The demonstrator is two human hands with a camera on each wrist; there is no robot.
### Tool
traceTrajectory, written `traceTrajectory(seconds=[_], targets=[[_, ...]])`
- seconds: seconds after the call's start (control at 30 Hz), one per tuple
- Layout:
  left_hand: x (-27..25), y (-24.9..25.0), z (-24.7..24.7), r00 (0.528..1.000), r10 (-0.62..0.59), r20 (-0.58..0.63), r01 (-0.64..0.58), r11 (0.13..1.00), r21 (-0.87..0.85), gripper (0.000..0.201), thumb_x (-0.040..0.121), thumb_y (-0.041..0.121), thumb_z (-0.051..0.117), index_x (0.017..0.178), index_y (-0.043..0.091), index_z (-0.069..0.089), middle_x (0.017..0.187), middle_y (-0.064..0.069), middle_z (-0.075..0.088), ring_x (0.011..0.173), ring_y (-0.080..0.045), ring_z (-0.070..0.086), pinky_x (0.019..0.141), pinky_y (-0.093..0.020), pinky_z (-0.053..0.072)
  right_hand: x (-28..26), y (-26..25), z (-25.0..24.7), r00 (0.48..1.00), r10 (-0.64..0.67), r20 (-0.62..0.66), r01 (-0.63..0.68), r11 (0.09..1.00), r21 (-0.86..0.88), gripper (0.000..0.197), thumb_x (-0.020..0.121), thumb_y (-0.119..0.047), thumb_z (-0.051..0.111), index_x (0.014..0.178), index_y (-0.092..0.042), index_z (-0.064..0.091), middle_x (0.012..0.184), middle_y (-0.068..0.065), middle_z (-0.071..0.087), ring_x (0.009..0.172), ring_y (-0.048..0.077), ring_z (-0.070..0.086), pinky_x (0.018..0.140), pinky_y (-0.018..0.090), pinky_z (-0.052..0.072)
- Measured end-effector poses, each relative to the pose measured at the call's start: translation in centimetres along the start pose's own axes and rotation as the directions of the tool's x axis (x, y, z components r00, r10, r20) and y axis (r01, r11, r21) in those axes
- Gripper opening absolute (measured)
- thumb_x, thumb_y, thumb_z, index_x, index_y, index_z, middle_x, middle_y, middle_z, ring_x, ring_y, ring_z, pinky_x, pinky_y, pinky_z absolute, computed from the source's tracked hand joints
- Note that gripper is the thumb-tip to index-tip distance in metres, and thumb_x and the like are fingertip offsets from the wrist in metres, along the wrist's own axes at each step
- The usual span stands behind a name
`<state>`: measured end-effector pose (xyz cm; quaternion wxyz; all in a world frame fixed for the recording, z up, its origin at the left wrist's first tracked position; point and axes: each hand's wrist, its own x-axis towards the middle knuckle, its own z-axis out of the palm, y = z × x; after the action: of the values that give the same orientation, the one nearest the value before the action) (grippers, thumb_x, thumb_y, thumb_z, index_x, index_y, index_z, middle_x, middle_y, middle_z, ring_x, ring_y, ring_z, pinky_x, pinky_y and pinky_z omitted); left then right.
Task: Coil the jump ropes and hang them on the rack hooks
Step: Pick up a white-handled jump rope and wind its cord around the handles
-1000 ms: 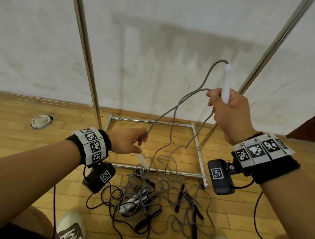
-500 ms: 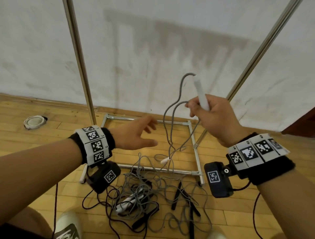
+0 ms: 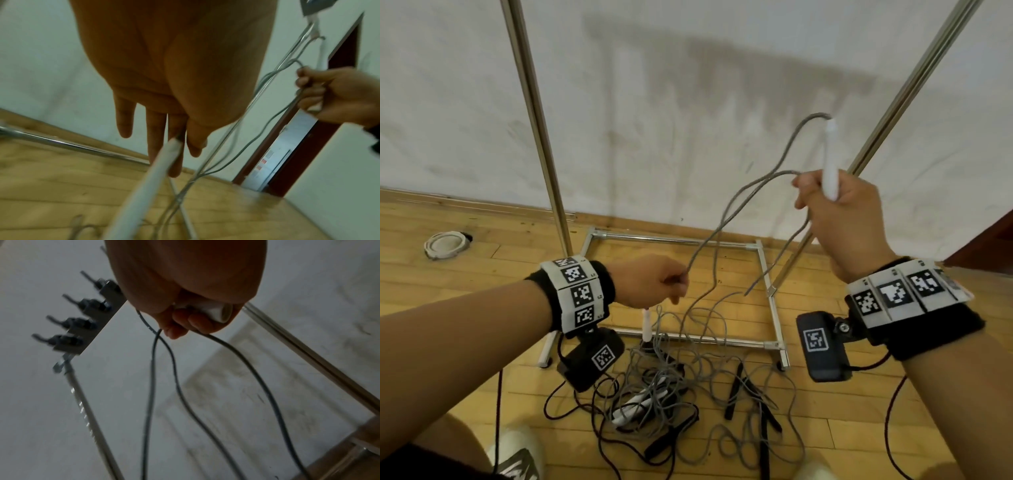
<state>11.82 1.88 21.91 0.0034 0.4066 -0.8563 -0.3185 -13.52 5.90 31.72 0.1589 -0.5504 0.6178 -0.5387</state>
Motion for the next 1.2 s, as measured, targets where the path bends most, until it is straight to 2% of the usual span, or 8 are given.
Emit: traceTrajectory(seconds=[0.07,0.2,0.4,0.73,0.83,0.93,1.03,1.2], targets=[[-0.3,-1.6,0.4,0.995,-0.054,0.079,0.05,0.997,0.052,0.018,0.102,0.026,0.049,0.088,0.028,0.062,0.091,0.013,0.069,0.081,-0.004,0.06,0.076,-0.025,0.047,0.6,0.2,-1.0,0.996,0.05,-0.068,-0.047,0.998,0.04,0.016,0.093,-0.025,0.06,0.079,-0.025,0.069,0.073,-0.001,0.068,0.058,0.006,0.052,0.06,0.027,0.043],[-0.9,-3.4,0.8,0.99,-0.096,0.107,0.093,0.995,0.034,0.022,0.104,0.029,0.046,0.091,0.024,0.064,0.09,0.014,0.069,0.07,0.005,0.055,0.065,-0.012,0.038,0.8,1.0,-1.3,0.992,0.104,-0.072,-0.103,0.994,0.021,0.015,0.092,-0.023,0.06,0.083,-0.022,0.071,0.069,-0.003,0.065,0.061,0.009,0.053,0.067,0.032,0.044],[-1.3,-4.0,0.5,0.98,-0.074,0.187,0.073,0.997,0.012,0.018,0.098,0.039,0.058,0.093,0.023,0.064,0.093,0.006,0.071,0.089,-0.018,0.063,0.082,-0.032,0.049,1.4,2.1,-1.5,0.977,0.176,-0.123,-0.177,0.984,-0.004,0.015,0.093,-0.024,0.059,0.082,-0.024,0.069,0.071,-0.003,0.065,0.061,0.012,0.052,0.066,0.033,0.047],[-1.6,-3.6,-0.3,0.996,-0.057,0.067,0.052,0.995,0.086,0.004,0.096,0.034,0.062,0.099,0.03,0.062,0.089,0.004,0.063,0.076,-0.007,0.055,0.067,-0.022,0.043,2.1,4.6,-3.6,0.956,0.193,-0.22,-0.212,0.975,-0.065,0.014,0.09,-0.027,0.061,0.082,-0.018,0.068,0.07,-0.003,0.064,0.053,0.007,0.049,0.057,0.027,0.042],[-1.4,-3.2,-1.2,0.998,-0.063,-0.017,0.063,0.998,0.019,0.008,0.093,0.033,0.067,0.097,0.025,0.067,0.085,0.004,0.069,0.072,-0.008,0.062,0.068,-0.024,0.049,1.4,4.9,-3.1,0.981,0.152,-0.122,-0.166,0.98,-0.109,0.01,0.088,-0.031,0.066,0.094,-0.023,0.068,0.077,-0.005,0.06,0.059,0.007,0.052,0.057,0.025,0.043],[-1.2,-1.9,-2.2,0.992,-0.062,-0.113,0.039,0.98,-0.197,0.011,0.09,0.031,0.072,0.091,0.021,0.068,0.076,0.006,0.073,0.068,-0.01,0.069,0.065,-0.022,0.057,0.1,4.0,-1.5,0.979,0.19,0.074,-0.182,0.978,-0.104,0.014,0.09,-0.043,0.063,0.089,-0.03,0.067,0.075,-0.01,0.058,0.058,0.004,0.051,0.054,0.023,0.043],[-1.0,0.0,-3.2,0.974,-0.049,-0.22,-0.03,0.939,-0.342,0.015,0.087,0.029,0.075,0.092,0.016,0.069,0.078,0.004,0.076,0.071,-0.014,0.073,0.067,-0.024,0.061,-1.6,2.6,0.8,0.905,0.261,0.335,-0.252,0.965,-0.072,0.024,0.098,-0.042,0.051,0.095,-0.025,0.067,0.077,-0.001,0.062,0.058,0.011,0.055,0.051,0.026,0.046],[-1.0,2.7,-4.4,0.917,-0.077,-0.392,-0.142,0.854,-0.5,0.028,0.078,0.022,0.083,0.093,0.003,0.068,0.077,-0.011,0.075,0.072,-0.023,0.075,0.067,-0.031,0.063,-5.0,1.0,4.6,0.785,0.179,0.593,-0.278,0.957,0.08,0.014,0.101,-0.02,0.052,0.109,-0.011,0.058,0.088,0.012,0.073,0.076,0.022,0.072,0.07,0.027,0.057]])
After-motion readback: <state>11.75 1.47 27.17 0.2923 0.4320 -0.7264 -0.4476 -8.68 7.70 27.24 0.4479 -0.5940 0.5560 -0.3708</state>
